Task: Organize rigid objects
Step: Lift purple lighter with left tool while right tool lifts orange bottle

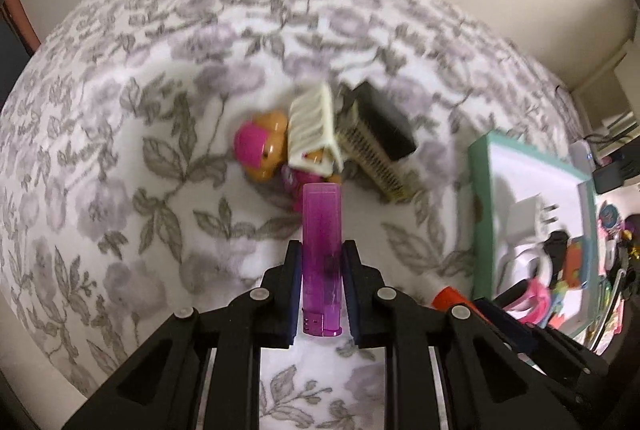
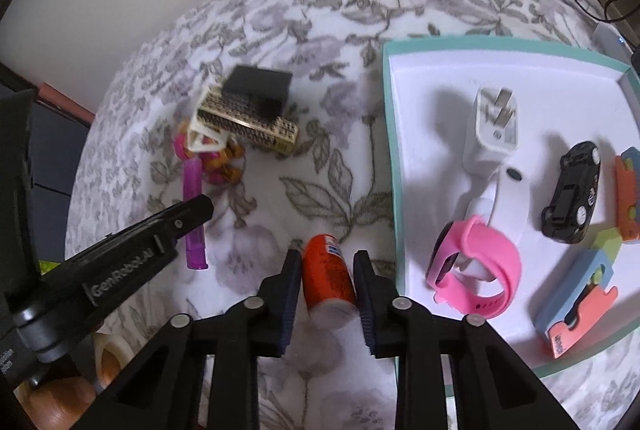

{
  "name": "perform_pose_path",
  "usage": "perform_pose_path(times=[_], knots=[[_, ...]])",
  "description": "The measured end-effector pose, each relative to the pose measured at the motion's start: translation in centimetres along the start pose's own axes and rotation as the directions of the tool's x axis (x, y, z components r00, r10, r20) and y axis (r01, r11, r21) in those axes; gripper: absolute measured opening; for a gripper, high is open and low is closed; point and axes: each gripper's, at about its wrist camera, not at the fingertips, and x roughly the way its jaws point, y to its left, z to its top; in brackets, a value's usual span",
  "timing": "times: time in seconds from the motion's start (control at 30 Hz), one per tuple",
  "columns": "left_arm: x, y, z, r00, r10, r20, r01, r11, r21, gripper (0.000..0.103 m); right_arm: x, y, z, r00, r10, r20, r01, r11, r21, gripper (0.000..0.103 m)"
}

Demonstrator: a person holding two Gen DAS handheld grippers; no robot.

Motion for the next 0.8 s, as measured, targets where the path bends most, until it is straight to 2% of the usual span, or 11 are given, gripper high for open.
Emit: perform_pose_path(times=[0.17,0.37,0.8], knots=[[-1.8,1.0,0.2,0.999,-0.02,0.046,0.02,1.0,-0.003,0.02,0.1,-0.2,0.1,1.0,0.008,-0.002,-0.008,1.0,0.008,0.026],[-1.8,1.9,0.2,0.998,-0.026,0.06,0.026,1.0,-0.013,0.02,-0.8,-0.3,0.3,1.0,0.015,0.021,-0.015,1.0,-0.003,0.026],[-4.9,1.2,0.9,0.986,-0.063,0.154,0.065,0.998,-0.007,0.02,-5.8,-1.4,1.5,0.984,0.087,0.155,-0.094,0.995,0.036,0.024]])
